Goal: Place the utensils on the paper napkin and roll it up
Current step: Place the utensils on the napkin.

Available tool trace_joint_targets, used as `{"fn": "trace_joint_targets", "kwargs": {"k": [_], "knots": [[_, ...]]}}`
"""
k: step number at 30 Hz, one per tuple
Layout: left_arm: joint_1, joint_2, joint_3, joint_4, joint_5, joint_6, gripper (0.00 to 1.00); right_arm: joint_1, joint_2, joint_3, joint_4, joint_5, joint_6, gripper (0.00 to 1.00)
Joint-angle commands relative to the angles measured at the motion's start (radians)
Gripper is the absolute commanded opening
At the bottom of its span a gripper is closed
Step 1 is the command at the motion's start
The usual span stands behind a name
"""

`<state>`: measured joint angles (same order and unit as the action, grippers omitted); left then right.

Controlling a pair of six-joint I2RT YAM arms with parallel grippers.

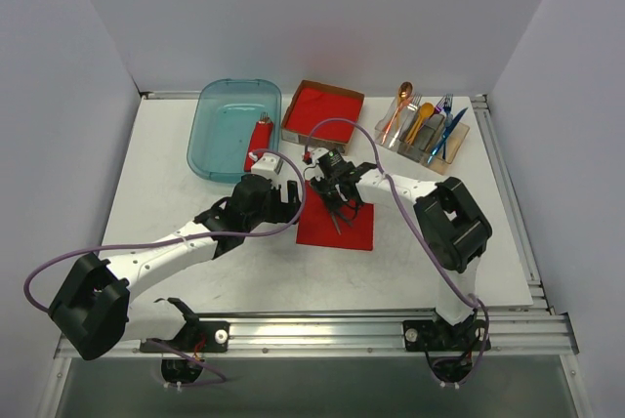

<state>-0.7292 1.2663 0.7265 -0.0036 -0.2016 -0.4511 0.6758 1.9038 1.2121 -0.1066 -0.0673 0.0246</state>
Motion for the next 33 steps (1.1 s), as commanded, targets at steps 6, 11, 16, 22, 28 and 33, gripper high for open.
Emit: {"fn": "trace_joint_targets", "kwargs": {"k": [6,11,16,22,28,33], "knots": [[0.004,-0.007,0.022,0.017,0.001,0.006,0.94,0.005,-0.066,0.053,-0.077,0.026,-0.017,0.13],[0.004,-0.004,0.024,0.019,0.005,0.008,0.94,0.005,-0.068,0.072,-0.094,0.03,-0.04,0.13],[0.004,-0.002,0.027,0.017,0.008,0.008,0.94,0.007,-0.074,0.089,-0.107,0.017,-0.057,0.15],[0.004,-0.005,0.024,0.017,0.008,0.008,0.94,0.007,-0.051,0.098,-0.116,0.024,-0.087,0.17],[0.004,-0.007,0.025,0.017,0.008,0.008,0.94,0.005,-0.012,0.109,-0.134,0.093,-0.084,0.19],[0.005,0.005,0.027,0.024,0.022,0.011,0.94,-0.022,-0.058,0.084,-0.088,0.124,-0.028,0.28]]}}
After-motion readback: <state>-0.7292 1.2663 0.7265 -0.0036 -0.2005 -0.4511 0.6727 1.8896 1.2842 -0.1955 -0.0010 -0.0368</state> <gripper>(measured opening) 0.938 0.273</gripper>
